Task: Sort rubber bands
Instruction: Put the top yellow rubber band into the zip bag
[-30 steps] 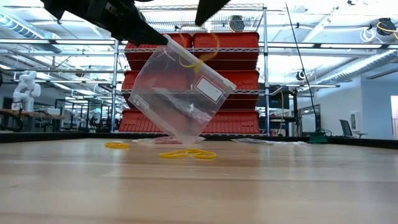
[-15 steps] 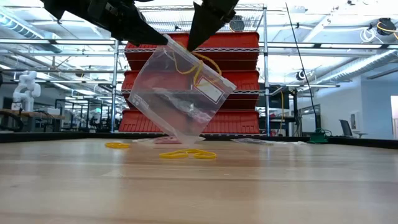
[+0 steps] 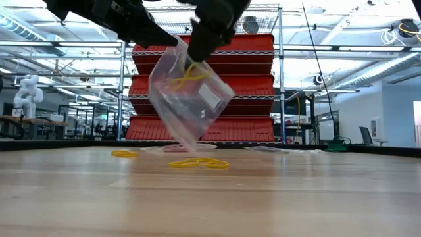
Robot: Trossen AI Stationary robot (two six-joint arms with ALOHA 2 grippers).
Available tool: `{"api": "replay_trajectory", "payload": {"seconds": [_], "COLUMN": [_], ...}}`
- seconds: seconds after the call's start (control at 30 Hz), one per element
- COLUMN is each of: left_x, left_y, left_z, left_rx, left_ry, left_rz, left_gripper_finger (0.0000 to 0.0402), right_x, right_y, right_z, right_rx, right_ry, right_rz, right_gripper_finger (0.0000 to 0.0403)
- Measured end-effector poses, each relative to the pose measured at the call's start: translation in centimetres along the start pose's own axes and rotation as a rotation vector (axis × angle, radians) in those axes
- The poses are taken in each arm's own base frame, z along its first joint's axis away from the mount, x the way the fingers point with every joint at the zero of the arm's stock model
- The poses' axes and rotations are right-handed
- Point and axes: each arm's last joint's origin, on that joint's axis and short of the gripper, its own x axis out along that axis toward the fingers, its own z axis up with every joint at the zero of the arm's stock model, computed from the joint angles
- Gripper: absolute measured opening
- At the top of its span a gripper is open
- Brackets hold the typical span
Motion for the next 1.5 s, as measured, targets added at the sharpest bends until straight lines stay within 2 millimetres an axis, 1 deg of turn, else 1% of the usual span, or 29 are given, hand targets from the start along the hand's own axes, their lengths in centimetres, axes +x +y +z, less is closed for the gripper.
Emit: {"api": "replay_trajectory", "payload": {"seconds": [0.07, 0.13, 0.23, 0.4, 0.5, 0.7, 0.83, 0.97, 1.07, 1.2, 1.33, 1.43, 1.5], "left_x": [0.0, 0.0, 0.0, 0.0, 0.0, 0.0, 0.0, 0.0, 0.0, 0.0, 0.0, 0.0, 0.0], "left_y": [0.0, 0.0, 0.0, 0.0, 0.0, 0.0, 0.0, 0.0, 0.0, 0.0, 0.0, 0.0, 0.0], "left_z": [0.0, 0.0, 0.0, 0.0, 0.0, 0.0, 0.0, 0.0, 0.0, 0.0, 0.0, 0.0, 0.0], "left_rx": [-0.001, -0.002, -0.003, -0.003, -0.003, -0.007, -0.008, -0.008, -0.008, -0.009, -0.009, -0.01, -0.011], "left_ry": [-0.001, -0.001, -0.001, -0.001, -0.001, 0.0, 0.0, 0.001, 0.002, 0.002, 0.002, 0.002, 0.002], "left_rz": [0.001, 0.0, 0.0, -0.001, -0.001, -0.001, -0.002, -0.002, -0.002, -0.002, -0.002, -0.002, -0.002], "left_gripper_finger": [0.0001, 0.0001, 0.0001, 0.0001, 0.0001, 0.0001, 0.0001, 0.0001, 0.0001, 0.0001, 0.0001, 0.0001, 0.0001], "right_x": [1.0, 1.5, 1.3, 0.3, -0.1, -1.0, -2.3, -4.1, -5.8, -8.2, -10.0, -10.6, -10.5], "right_y": [0.2, 0.1, 0.0, -0.2, -0.3, -0.4, -0.3, 0.1, 0.9, 2.5, 4.0, 5.0, 5.7], "right_z": [-0.2, -0.4, -0.3, 0.5, 0.9, 1.2, 1.6, 2.2, 2.9, 3.1, 2.4, 1.0, -0.1], "right_rx": [-0.003, -0.001, 0.008, 0.031, 0.028, 0.024, 0.002, -0.017, -0.009, -0.053, -0.06, -0.047, -0.034], "right_ry": [0.022, 0.034, 0.024, -0.003, -0.016, 0.002, 0.033, 0.036, 0.007, -0.002, 0.043, 0.109, 0.145], "right_rz": [0.0, -0.003, -0.004, -0.002, 0.0, 0.0, 0.005, 0.011, 0.009, -0.011, -0.055, -0.139, -0.222], "right_gripper_finger": [0.0, 0.0, 0.0, 0.0008, 0.003, 0.0092, 0.0123, 0.014, 0.0145, 0.0145, 0.014, 0.0128, 0.0112]}}
